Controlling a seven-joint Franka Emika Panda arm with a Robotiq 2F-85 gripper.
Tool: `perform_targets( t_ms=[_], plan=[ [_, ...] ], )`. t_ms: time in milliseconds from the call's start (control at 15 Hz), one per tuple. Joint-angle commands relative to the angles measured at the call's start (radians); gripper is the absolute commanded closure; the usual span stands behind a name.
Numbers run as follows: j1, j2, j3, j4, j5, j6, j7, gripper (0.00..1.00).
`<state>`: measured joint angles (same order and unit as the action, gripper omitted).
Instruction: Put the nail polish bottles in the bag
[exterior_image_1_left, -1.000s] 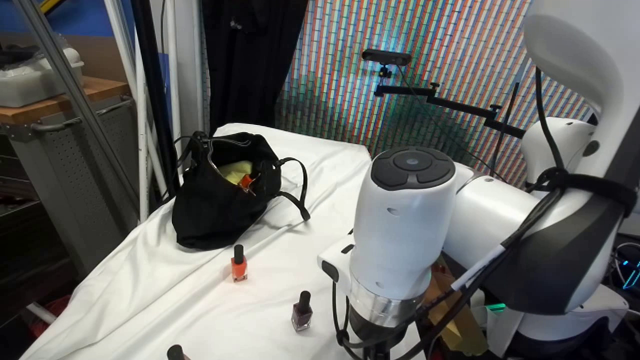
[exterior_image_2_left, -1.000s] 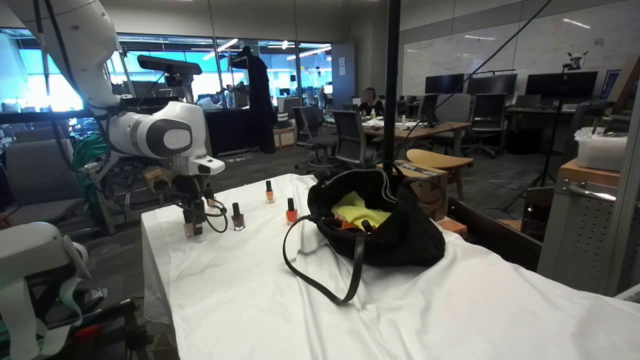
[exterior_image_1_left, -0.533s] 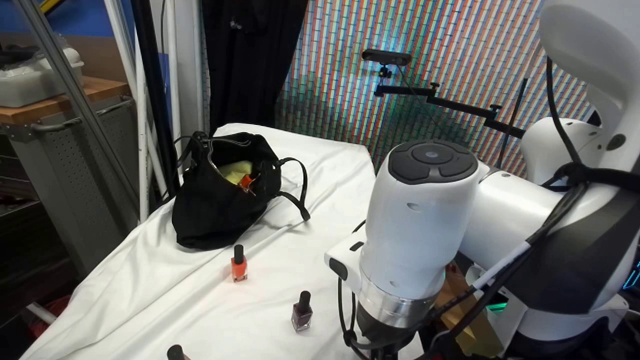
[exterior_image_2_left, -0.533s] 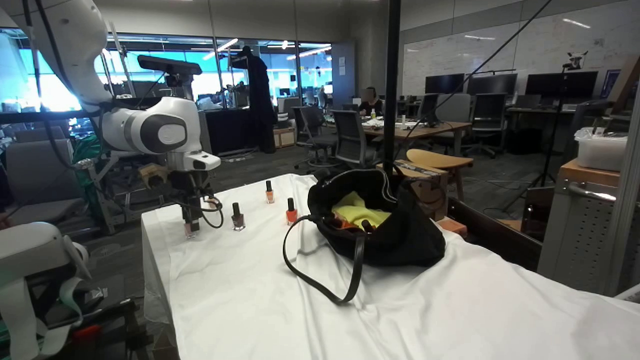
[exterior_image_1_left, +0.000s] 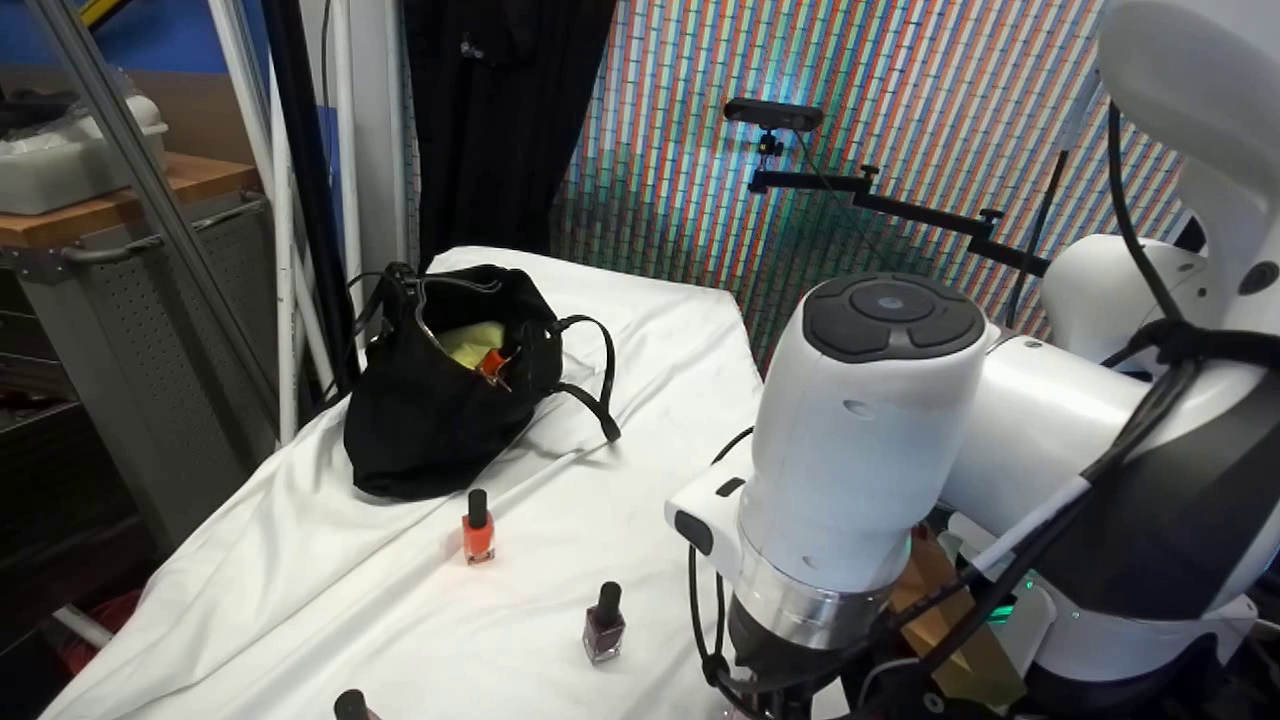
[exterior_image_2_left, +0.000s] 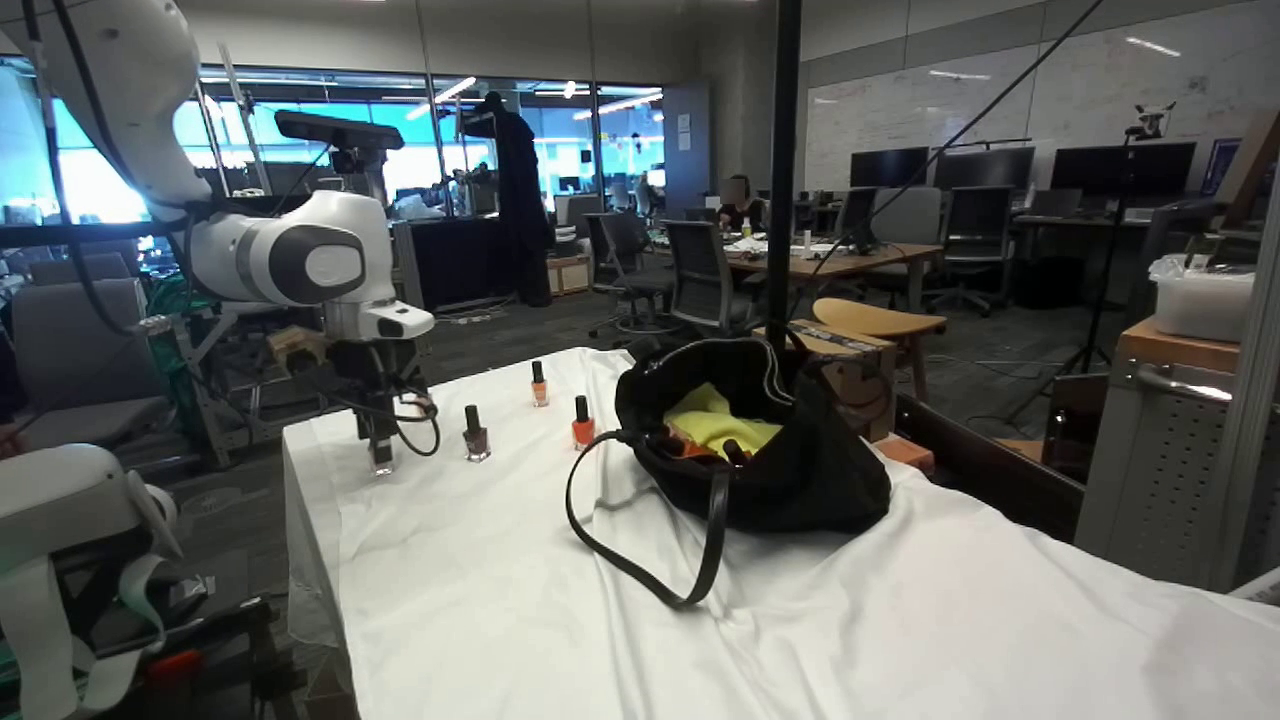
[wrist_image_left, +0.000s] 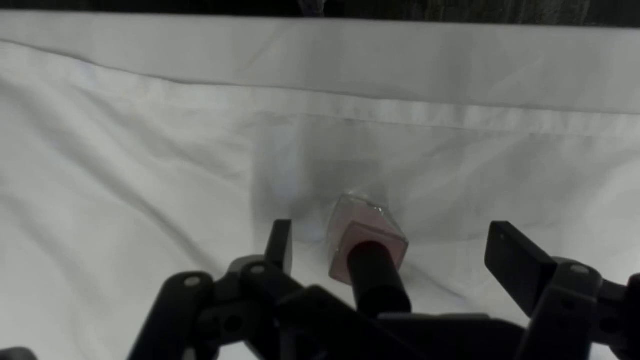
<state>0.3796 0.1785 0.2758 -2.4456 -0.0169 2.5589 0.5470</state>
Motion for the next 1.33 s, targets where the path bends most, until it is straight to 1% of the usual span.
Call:
perform_targets(
  t_ms=[0, 533, 1200, 1267],
  plan=[
    [0.011, -0.038, 0.0, -0.03, -0.001, 0.004, 0.017, 0.0],
    [0.005, -0.022, 0.004, -0.044, 0.006, 0.057, -0.019, 0.0],
    [0.0, -0.006, 0.004, -0.052, 0.022, 0.086, -0.049, 0.0],
    [0.0, -0.007, 0.004, -0.054, 0.022, 0.087, -0.051, 0.25]
  ],
)
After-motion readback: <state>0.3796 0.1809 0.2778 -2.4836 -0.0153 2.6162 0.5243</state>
